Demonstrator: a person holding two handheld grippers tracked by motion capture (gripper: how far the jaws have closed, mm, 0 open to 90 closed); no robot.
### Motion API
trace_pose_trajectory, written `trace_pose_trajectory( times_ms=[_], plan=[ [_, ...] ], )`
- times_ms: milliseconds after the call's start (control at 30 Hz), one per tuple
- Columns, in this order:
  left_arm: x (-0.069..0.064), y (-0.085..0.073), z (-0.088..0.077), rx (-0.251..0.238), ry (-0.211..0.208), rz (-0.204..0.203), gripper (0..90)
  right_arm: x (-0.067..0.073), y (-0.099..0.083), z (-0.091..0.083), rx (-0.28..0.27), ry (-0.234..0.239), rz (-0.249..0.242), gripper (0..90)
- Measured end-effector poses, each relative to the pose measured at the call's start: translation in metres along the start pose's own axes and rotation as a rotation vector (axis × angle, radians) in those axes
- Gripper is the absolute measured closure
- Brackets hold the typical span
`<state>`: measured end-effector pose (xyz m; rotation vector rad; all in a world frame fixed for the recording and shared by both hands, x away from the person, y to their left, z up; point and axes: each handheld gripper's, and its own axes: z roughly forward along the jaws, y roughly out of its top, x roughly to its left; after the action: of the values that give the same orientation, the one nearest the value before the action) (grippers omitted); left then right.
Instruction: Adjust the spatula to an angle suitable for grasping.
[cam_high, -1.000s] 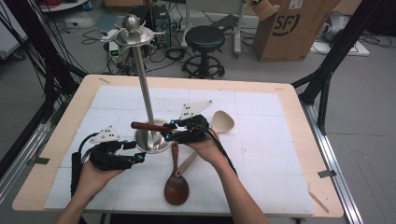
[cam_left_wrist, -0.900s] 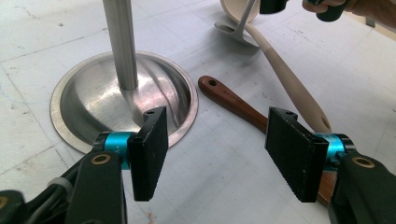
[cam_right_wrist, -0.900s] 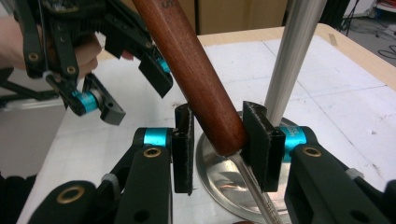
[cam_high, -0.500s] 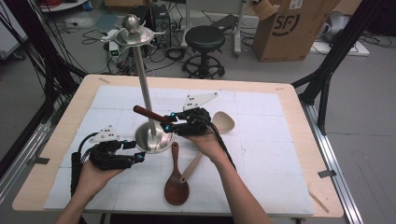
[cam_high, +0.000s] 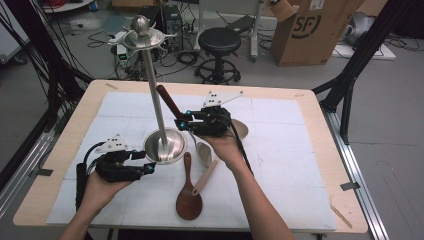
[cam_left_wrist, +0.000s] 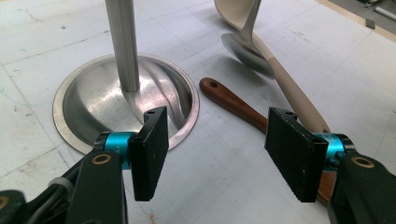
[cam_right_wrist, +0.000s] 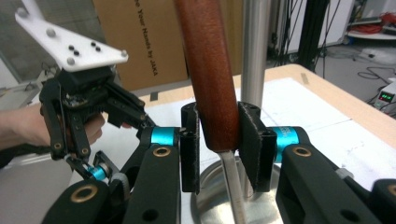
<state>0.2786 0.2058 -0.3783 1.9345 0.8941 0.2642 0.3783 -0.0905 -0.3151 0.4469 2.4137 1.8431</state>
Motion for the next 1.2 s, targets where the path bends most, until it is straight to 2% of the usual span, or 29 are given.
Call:
trace_pose_trajectory(
  times_ms=[133, 333, 433, 467, 533, 733, 1200],
  plan=[
    [0.0, 0.001, 0.0, -0.006, 0.002, 0.002, 40.4, -0.001, 0.001, -0.004, -0.025, 0.003, 0.012, 72.5],
    [-0.005, 0.009, -0.001, -0.021, 0.01, 0.031, 41.9, 0.001, 0.004, -0.007, -0.038, 0.012, 0.037, 73.4],
    [-0.008, 0.014, 0.0, -0.032, 0.009, 0.046, 43.1, 0.002, 0.006, -0.008, -0.043, 0.013, 0.034, 73.4],
    [-0.01, 0.016, 0.0, -0.04, -0.003, 0.057, 44.7, 0.003, 0.008, -0.01, -0.052, 0.011, 0.031, 73.4],
    [-0.012, 0.019, 0.001, -0.054, 0.005, 0.067, 46.7, 0.004, 0.009, -0.012, -0.058, 0.015, 0.029, 73.5],
    [-0.016, 0.026, 0.001, -0.076, -0.004, 0.076, 49.0, 0.007, 0.014, -0.017, -0.07, 0.014, 0.028, 73.4],
    [-0.031, 0.05, 0.007, -0.098, -0.035, 0.113, 52.1, 0.022, 0.023, -0.024, -0.118, 0.057, 0.033, 73.4]
  ],
)
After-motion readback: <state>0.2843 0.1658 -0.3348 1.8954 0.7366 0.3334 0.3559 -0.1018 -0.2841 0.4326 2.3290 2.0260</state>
